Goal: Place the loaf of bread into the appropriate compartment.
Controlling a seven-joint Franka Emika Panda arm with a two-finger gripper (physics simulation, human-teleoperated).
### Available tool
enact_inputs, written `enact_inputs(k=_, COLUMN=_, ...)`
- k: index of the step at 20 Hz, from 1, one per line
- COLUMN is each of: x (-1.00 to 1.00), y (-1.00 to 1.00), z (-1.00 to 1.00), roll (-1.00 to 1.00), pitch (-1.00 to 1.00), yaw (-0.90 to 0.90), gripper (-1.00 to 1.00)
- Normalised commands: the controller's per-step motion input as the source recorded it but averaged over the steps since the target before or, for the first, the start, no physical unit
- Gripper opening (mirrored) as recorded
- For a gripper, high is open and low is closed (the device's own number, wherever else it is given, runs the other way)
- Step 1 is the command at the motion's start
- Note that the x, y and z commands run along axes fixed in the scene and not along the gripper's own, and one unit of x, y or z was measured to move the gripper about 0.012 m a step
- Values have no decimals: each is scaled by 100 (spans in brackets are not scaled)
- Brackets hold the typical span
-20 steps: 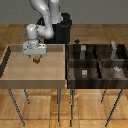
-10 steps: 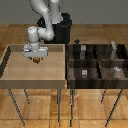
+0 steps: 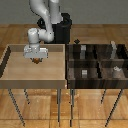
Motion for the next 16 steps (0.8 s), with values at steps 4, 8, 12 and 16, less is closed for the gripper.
enact_inputs(k=4, x=0, y=0, z=50, roll=0, pitch=0, yaw=0, gripper=-100)
enact_inputs(k=8, x=0, y=0, z=100, roll=0, pitch=0, yaw=0, gripper=-100)
enact_inputs(k=12, x=0, y=0, z=100, roll=0, pitch=0, yaw=0, gripper=-100)
enact_inputs(k=16, x=0, y=5, z=50, roll=0, pitch=0, yaw=0, gripper=-100)
